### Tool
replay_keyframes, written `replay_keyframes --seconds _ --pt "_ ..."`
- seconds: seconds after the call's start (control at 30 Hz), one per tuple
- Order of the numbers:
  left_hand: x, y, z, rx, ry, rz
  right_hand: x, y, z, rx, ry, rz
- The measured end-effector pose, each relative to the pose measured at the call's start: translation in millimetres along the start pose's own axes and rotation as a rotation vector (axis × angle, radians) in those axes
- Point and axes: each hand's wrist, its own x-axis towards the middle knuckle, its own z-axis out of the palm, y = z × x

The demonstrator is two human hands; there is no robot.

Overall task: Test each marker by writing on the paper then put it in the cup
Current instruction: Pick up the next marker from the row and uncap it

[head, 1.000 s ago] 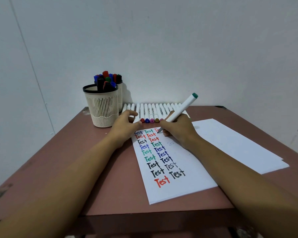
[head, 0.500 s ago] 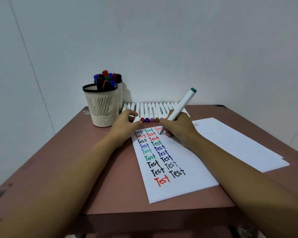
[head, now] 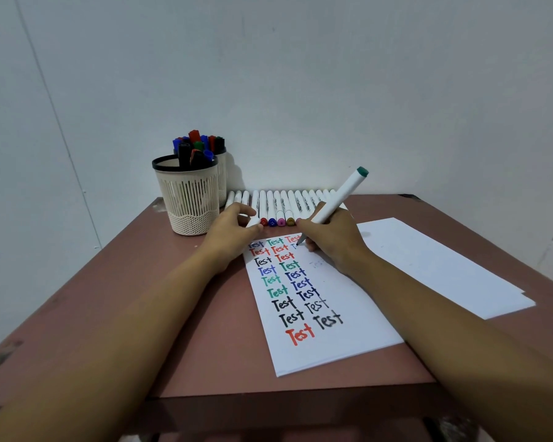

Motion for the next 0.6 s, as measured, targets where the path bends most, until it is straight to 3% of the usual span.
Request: replay_keyframes --seconds 0.6 --pt "0.9 -1.0 0.4 0.002 -0.002 0.008 0.2 0.4 -0.1 -0.019 0.018 0.0"
